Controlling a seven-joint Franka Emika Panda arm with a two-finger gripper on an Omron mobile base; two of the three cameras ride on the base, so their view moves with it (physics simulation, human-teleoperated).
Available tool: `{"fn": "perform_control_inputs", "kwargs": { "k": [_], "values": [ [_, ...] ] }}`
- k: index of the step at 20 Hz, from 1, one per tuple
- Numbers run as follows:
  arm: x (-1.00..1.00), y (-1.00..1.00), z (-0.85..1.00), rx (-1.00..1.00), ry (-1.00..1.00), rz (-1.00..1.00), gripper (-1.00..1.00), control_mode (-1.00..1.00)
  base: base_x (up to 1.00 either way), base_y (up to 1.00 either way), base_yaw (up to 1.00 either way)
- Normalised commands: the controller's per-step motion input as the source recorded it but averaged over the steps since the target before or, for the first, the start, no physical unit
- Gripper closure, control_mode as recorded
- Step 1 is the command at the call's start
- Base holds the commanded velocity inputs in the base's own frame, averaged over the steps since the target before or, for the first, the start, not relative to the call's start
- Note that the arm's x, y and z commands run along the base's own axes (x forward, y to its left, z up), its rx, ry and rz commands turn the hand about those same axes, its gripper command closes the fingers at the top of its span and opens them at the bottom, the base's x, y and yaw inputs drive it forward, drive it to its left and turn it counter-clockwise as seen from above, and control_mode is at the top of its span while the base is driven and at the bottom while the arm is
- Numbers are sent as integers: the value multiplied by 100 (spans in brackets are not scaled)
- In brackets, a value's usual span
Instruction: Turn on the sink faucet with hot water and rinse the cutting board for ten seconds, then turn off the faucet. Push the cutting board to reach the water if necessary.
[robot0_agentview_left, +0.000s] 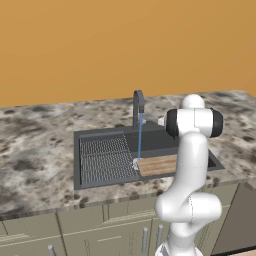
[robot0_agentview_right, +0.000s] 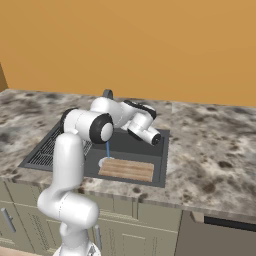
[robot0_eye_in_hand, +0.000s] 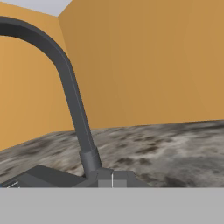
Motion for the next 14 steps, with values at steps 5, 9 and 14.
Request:
{"fn": "perform_control_inputs", "kwargs": {
  "k": [5, 9, 14],
  "values": [
    [0, 0, 0, 0, 0, 0, 100, -100, 0, 0, 0],
    [0, 0, 0, 0, 0, 0, 100, -100, 0, 0, 0],
    [0, 0, 0, 0, 0, 0, 100, -100, 0, 0, 0]
  ]
}}
